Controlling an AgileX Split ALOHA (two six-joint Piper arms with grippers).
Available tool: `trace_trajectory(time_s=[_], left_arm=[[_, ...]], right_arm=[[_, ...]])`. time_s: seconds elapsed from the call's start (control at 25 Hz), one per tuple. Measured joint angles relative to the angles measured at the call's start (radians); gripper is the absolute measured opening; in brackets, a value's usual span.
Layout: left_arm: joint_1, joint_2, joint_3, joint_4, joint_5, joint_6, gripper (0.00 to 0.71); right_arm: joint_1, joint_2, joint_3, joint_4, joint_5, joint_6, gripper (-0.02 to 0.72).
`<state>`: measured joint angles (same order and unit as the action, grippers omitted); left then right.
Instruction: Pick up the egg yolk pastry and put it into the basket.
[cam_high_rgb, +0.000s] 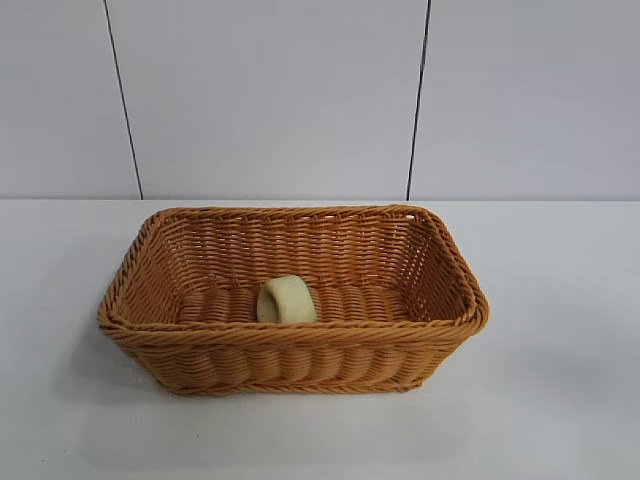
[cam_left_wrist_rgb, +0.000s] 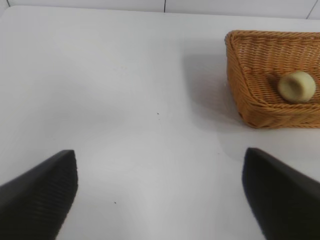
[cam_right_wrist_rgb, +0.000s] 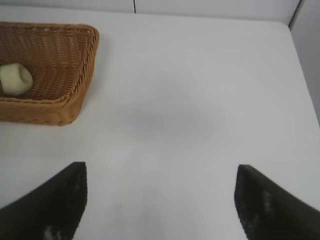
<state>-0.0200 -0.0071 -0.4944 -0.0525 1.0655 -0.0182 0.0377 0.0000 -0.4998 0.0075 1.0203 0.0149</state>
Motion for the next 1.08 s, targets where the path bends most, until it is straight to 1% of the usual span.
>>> trace_trajectory(time_s=[0.48, 0.72, 1.08], left_arm=[[0.000, 0.000, 0.000, 0.000, 0.000, 0.000, 0.690], [0.000, 0.000, 0.000, 0.000, 0.000, 0.000, 0.690], [0.000, 0.000, 0.000, 0.000, 0.000, 0.000, 0.690]], right_arm=[[-0.001, -0.007, 0.000, 0.000, 0.000, 0.000, 0.561], [-0.056, -0.007, 0.000, 0.004, 0.000, 0.000, 0.561], [-0.040, -0.007, 0.000, 0.007, 0.000, 0.000, 0.561]])
